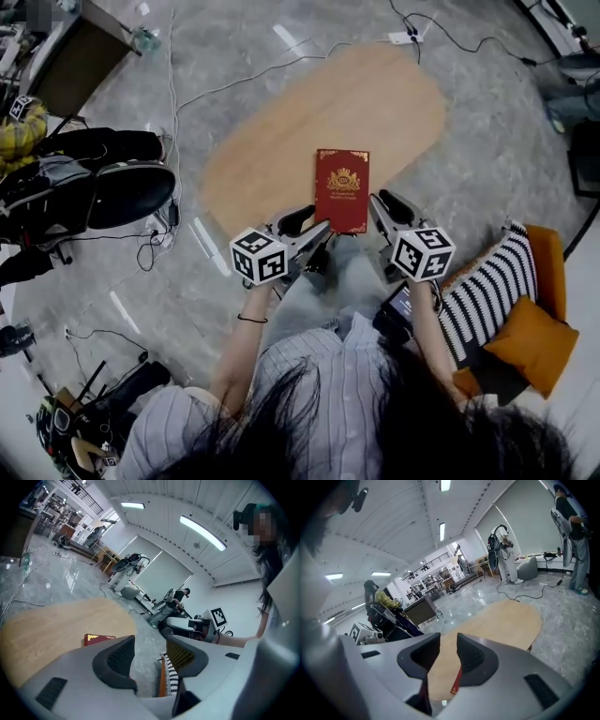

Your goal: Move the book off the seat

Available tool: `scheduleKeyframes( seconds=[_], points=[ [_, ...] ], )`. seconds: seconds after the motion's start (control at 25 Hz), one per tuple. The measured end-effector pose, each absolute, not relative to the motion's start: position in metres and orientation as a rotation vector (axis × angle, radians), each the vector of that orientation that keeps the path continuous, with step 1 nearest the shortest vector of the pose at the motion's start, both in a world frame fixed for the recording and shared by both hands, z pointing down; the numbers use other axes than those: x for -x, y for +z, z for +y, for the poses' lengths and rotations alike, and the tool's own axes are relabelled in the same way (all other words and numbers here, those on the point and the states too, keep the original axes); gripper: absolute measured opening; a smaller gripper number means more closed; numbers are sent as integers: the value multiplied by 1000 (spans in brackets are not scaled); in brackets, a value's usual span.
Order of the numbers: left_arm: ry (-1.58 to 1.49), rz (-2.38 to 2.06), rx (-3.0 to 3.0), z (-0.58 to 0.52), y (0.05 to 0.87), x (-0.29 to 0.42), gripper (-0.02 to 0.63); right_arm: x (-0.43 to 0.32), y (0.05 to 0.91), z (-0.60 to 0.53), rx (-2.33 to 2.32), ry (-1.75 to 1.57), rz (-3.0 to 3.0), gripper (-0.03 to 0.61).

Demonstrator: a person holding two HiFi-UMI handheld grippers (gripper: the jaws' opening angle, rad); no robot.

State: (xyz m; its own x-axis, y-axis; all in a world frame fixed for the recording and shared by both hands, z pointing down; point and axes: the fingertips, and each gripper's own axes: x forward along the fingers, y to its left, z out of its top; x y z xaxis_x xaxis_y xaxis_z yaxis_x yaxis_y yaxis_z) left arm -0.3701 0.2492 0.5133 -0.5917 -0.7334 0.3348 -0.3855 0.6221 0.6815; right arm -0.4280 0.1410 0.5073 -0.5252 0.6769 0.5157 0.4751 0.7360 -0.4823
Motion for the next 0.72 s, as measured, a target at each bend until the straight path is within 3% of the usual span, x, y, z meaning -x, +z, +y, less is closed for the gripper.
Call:
scheduleKeyframes(
  seconds=[0.52, 0.72],
  points=[
    [-643, -2307, -1033, 233, 454, 353, 206, 389, 450, 128, 864, 468, -2351, 82],
    [-595, -2328, -1106, 229, 441, 325, 137, 354, 439, 130, 854, 484, -2409, 75]
  ],
)
